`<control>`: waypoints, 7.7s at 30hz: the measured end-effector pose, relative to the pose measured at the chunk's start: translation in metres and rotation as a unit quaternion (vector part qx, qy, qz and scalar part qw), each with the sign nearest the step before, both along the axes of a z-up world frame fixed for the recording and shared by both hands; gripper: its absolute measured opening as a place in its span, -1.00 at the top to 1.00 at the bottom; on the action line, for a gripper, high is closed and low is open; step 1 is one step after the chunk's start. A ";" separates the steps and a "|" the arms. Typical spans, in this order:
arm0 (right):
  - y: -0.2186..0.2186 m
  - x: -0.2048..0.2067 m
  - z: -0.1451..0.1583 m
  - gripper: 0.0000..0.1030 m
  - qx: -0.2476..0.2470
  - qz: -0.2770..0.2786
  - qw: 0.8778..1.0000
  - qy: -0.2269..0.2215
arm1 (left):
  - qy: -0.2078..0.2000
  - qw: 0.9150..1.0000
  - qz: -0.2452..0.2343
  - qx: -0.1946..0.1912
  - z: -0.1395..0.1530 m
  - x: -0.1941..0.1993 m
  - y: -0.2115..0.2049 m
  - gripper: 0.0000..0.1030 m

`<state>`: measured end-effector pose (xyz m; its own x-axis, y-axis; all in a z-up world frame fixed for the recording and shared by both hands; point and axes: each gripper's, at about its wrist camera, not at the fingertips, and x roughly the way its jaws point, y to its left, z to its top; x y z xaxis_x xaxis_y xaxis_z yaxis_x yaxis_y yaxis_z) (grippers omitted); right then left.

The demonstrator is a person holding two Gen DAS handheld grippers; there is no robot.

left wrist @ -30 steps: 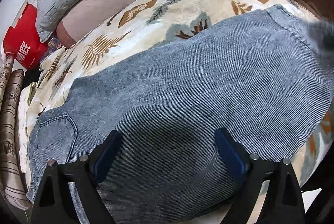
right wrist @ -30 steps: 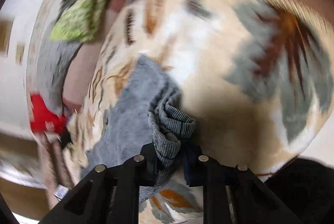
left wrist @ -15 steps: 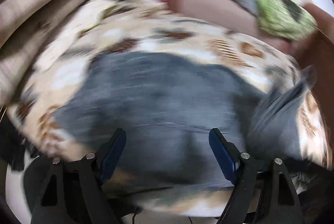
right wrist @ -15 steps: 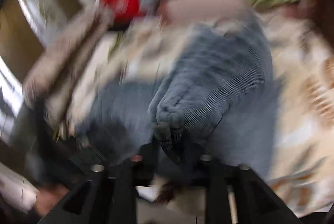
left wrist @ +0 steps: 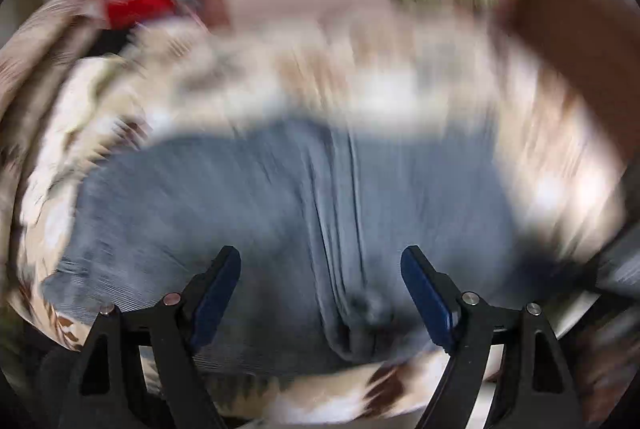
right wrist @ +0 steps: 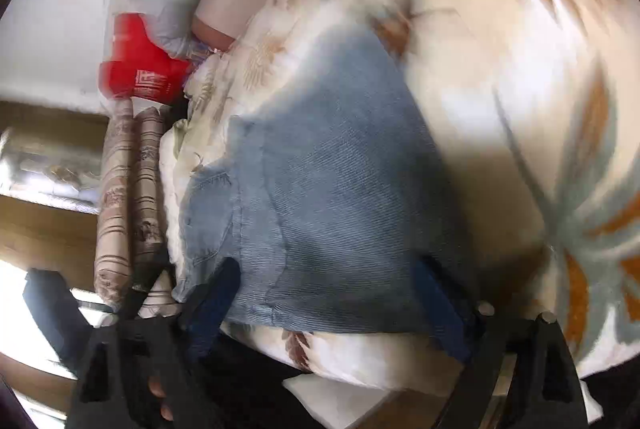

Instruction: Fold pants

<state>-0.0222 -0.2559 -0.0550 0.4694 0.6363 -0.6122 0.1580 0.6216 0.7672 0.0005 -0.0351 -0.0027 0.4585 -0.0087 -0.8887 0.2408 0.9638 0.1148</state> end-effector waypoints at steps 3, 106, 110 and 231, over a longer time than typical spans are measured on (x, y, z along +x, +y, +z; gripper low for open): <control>-0.004 0.007 0.030 -0.67 -0.014 0.013 1.000 -0.021 | -0.047 0.999 0.006 0.020 -0.007 -0.009 -0.003 -0.82; 0.040 -0.026 0.056 0.67 -0.311 0.068 0.947 -0.029 | -0.104 0.980 0.091 -0.142 0.045 0.007 0.085 -0.67; 0.021 -0.025 0.023 0.56 -0.259 0.041 0.965 -0.012 | -0.075 0.992 0.050 -0.087 0.031 0.013 0.056 -0.68; 0.116 0.008 0.056 -0.62 -0.572 0.131 0.803 -0.105 | -0.136 0.980 0.033 0.142 0.039 0.011 0.044 -0.77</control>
<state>-0.0143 -0.1398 0.0005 0.5800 -0.1936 -0.7912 -0.1507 0.9291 -0.3378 0.0112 0.0086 0.0368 0.6697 0.2589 -0.6961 0.1026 0.8960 0.4321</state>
